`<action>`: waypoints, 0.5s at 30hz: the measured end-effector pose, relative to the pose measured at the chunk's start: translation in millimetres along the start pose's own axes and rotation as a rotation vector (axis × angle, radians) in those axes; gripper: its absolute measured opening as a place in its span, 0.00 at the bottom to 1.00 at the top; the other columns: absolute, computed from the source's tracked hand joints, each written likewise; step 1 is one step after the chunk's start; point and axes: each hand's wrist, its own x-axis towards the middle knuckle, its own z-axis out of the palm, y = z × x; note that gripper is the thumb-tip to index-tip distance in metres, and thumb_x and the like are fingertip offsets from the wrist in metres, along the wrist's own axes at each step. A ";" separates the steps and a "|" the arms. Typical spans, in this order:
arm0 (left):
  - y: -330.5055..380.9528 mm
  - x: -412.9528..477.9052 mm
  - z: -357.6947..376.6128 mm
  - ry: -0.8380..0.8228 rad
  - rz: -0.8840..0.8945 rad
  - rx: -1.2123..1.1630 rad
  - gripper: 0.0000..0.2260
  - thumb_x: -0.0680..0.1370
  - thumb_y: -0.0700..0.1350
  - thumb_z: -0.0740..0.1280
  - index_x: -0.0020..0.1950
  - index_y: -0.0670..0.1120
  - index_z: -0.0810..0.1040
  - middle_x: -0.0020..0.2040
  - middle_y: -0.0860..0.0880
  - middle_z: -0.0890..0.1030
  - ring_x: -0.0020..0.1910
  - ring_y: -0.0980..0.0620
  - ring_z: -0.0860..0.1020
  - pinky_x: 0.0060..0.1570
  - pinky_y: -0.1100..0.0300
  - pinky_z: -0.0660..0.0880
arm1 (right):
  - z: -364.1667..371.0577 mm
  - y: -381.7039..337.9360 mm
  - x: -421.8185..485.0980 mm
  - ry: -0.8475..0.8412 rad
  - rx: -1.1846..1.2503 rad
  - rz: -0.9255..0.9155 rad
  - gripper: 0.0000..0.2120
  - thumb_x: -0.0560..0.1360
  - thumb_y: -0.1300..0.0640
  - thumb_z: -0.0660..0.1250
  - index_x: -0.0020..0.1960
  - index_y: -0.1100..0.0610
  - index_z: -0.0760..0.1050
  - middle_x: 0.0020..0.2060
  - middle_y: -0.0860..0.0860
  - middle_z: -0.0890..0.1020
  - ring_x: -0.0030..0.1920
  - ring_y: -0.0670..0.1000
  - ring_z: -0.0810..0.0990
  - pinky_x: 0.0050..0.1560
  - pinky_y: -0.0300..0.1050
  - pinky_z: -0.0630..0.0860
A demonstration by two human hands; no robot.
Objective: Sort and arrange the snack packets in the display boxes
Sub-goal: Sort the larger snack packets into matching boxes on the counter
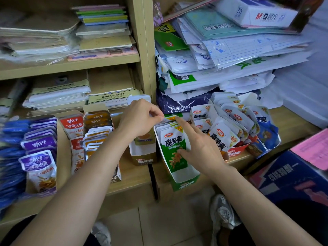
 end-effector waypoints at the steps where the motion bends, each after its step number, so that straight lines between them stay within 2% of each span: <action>1: 0.7 1.4 -1.0 -0.026 -0.033 -0.020 0.02 0.76 0.48 0.75 0.44 0.55 0.88 0.36 0.62 0.82 0.33 0.62 0.75 0.35 0.62 0.68 | 0.3 0.0 0.0 0.000 -0.005 -0.002 0.46 0.73 0.53 0.76 0.80 0.43 0.49 0.57 0.48 0.78 0.46 0.51 0.80 0.42 0.46 0.78; 4: 2.4 3.0 -2.3 -0.048 -0.074 -0.049 0.02 0.75 0.48 0.76 0.43 0.55 0.88 0.36 0.61 0.82 0.33 0.61 0.76 0.35 0.62 0.70 | 1.2 0.9 0.3 0.004 -0.016 -0.007 0.48 0.73 0.52 0.76 0.81 0.43 0.47 0.58 0.49 0.78 0.44 0.51 0.79 0.40 0.46 0.77; 7: 2.5 0.9 -6.9 0.057 -0.016 -0.175 0.04 0.77 0.46 0.73 0.46 0.54 0.88 0.41 0.61 0.85 0.42 0.62 0.81 0.46 0.58 0.79 | 2.5 1.4 -0.6 0.020 -0.029 -0.027 0.52 0.73 0.52 0.76 0.82 0.44 0.42 0.60 0.52 0.79 0.42 0.51 0.79 0.40 0.47 0.78; 10: 2.7 -5.4 -14.5 0.052 0.078 -0.267 0.04 0.78 0.47 0.73 0.50 0.53 0.87 0.46 0.60 0.85 0.48 0.61 0.81 0.51 0.58 0.78 | 3.6 2.6 -4.7 0.028 0.015 -0.027 0.52 0.73 0.52 0.76 0.81 0.43 0.40 0.57 0.53 0.81 0.43 0.52 0.81 0.42 0.52 0.81; 12: 0.9 -15.6 -11.7 -0.025 0.144 -0.177 0.08 0.76 0.51 0.75 0.54 0.54 0.87 0.53 0.57 0.84 0.54 0.58 0.79 0.55 0.55 0.75 | 2.5 4.2 -7.9 0.014 0.073 -0.010 0.50 0.74 0.53 0.75 0.81 0.43 0.42 0.54 0.52 0.82 0.45 0.53 0.82 0.44 0.54 0.82; 15: -4.7 -30.8 -0.3 -0.036 0.177 -0.023 0.13 0.75 0.52 0.75 0.60 0.54 0.85 0.60 0.57 0.82 0.59 0.53 0.74 0.58 0.51 0.72 | -1.7 4.4 -8.6 -0.007 0.075 0.012 0.48 0.74 0.54 0.76 0.82 0.46 0.48 0.48 0.50 0.81 0.44 0.54 0.81 0.45 0.54 0.81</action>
